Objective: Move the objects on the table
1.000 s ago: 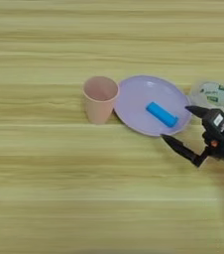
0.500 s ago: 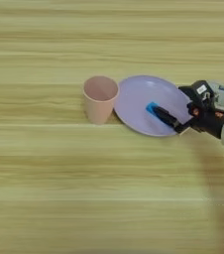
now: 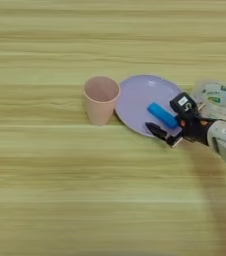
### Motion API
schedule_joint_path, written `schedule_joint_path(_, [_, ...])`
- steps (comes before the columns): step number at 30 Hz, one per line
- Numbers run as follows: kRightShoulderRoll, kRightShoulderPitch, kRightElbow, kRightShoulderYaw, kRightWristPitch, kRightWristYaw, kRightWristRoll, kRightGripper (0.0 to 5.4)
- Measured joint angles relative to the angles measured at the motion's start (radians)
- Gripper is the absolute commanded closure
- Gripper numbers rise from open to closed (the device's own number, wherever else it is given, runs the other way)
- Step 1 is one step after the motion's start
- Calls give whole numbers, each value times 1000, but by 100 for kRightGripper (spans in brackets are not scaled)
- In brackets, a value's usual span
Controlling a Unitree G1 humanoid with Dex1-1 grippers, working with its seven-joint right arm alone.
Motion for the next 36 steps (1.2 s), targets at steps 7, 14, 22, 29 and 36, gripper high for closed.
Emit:
schedule_joint_path(7, [13, -59, 122, -29, -13, 2, 19, 4])
schedule_joint_path(14, [26, -77, 150, -53, -3, 4, 42, 4])
schedule_joint_path(22, [27, -77, 154, -52, 3, 24, 53, 4])
schedule_joint_path(29, [23, -72, 145, -26, 2, 50, 34, 4])
schedule_joint_path(36, [23, -74, 149, -25, 2, 49, 23, 34])
